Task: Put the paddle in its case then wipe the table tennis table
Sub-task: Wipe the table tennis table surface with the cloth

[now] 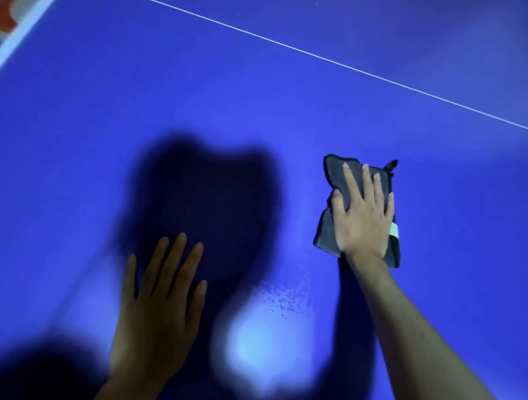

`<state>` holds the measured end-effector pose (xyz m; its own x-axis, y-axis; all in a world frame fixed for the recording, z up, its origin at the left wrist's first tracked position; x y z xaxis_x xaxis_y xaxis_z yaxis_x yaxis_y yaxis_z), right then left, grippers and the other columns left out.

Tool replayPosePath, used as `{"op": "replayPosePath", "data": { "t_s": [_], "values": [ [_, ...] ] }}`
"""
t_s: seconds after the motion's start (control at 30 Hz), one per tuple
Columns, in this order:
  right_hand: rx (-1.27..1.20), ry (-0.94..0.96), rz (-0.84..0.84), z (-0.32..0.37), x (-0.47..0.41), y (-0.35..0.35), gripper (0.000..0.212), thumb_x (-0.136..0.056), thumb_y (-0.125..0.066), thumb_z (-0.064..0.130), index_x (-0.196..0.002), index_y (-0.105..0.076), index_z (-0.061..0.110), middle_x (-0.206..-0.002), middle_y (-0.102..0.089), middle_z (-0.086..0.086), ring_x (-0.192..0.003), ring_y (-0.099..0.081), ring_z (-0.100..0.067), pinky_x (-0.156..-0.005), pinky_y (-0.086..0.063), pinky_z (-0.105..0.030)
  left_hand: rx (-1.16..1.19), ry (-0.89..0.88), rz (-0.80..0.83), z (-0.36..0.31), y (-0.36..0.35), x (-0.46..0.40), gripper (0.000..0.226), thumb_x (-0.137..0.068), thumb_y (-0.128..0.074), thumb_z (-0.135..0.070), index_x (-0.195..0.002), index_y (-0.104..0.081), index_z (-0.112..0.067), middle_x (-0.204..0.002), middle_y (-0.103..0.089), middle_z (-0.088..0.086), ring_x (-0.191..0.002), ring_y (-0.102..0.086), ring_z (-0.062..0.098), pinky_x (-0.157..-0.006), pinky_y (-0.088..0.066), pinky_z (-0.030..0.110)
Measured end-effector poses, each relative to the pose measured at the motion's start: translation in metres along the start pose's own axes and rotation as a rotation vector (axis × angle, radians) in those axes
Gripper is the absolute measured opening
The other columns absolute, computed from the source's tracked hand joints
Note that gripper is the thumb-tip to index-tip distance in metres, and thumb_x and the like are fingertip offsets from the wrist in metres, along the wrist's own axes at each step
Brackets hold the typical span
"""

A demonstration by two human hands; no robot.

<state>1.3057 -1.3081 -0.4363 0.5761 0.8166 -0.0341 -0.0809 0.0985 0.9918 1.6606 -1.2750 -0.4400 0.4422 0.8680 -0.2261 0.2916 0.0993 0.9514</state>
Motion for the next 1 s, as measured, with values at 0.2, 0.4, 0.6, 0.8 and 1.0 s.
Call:
{"op": "replayPosePath", "data": {
  "t_s": [0.2, 0.4, 0.6, 0.8, 1.0],
  "values": [
    [-0.038, -0.014, -0.007, 0.011, 0.041, 0.0, 0.068, -0.099, -0.013, 0.055, -0.164, -0.024, 0.039, -0.173, -0.019, 0.003, -0.161, -0.011, -0.02, -0.131, -0.005, -0.048, 0.004, -0.001, -0.038, 0.001, -0.001, 0.001, 0.053, -0.109, -0.039, -0.038, -0.157, -0.04, -0.017, -0.165, -0.033, 0.01, -0.154, -0.028, 0.03, -0.123, -0.019, 0.061],
    [-0.009, -0.002, -0.034, 0.041, 0.17, -0.001, 0.063, -0.102, -0.022, 0.05, -0.163, -0.028, 0.037, -0.172, -0.026, 0.001, -0.16, -0.019, -0.022, -0.13, -0.012, -0.049, 0.053, 0.02, -0.067, 0.002, -0.004, 0.0, 0.051, -0.109, -0.038, -0.04, -0.154, -0.044, -0.016, -0.161, -0.041, 0.011, -0.153, -0.03, 0.03, -0.124, -0.015, 0.06],
    [0.028, -0.013, -0.045, 0.064, 0.301, 0.001, 0.06, -0.104, -0.031, 0.048, -0.163, -0.031, 0.036, -0.17, -0.03, -0.001, -0.158, -0.024, -0.025, -0.127, -0.02, -0.052, 0.233, 0.002, -0.071, 0.017, 0.017, 0.003, 0.047, -0.107, -0.035, -0.037, -0.144, -0.054, -0.015, -0.155, -0.049, 0.008, -0.149, -0.038, 0.028, -0.121, -0.022, 0.058],
    [0.076, -0.05, 0.01, 0.083, 0.376, 0.003, 0.06, -0.105, -0.032, 0.048, -0.163, -0.029, 0.037, -0.173, -0.023, 0.0, -0.161, -0.016, -0.023, -0.128, -0.018, -0.051, 0.042, -0.165, -0.058, 0.083, 0.039, 0.017, 0.046, -0.108, -0.033, -0.036, -0.14, -0.056, -0.015, -0.151, -0.053, 0.008, -0.147, -0.041, 0.029, -0.12, -0.023, 0.056],
    [0.089, -0.014, -0.007, 0.082, 0.314, 0.003, 0.062, -0.104, -0.03, 0.05, -0.165, -0.022, 0.039, -0.173, -0.021, -0.001, -0.161, -0.013, -0.024, -0.129, -0.014, -0.053, 0.051, -0.191, -0.08, 0.108, 0.031, 0.019, 0.048, -0.109, -0.036, -0.036, -0.148, -0.052, -0.012, -0.157, -0.046, 0.012, -0.148, -0.039, 0.032, -0.121, -0.022, 0.058]
  ]
}}
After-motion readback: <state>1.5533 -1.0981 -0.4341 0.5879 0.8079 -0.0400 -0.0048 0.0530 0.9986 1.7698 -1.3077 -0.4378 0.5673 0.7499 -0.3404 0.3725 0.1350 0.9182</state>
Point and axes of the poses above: each hand's wrist, its own x-axis away from the middle knuckle, its own y-axis out of the back of the hand, z = x × y, the point moved 1 cm from there along -x, towards the middle knuckle
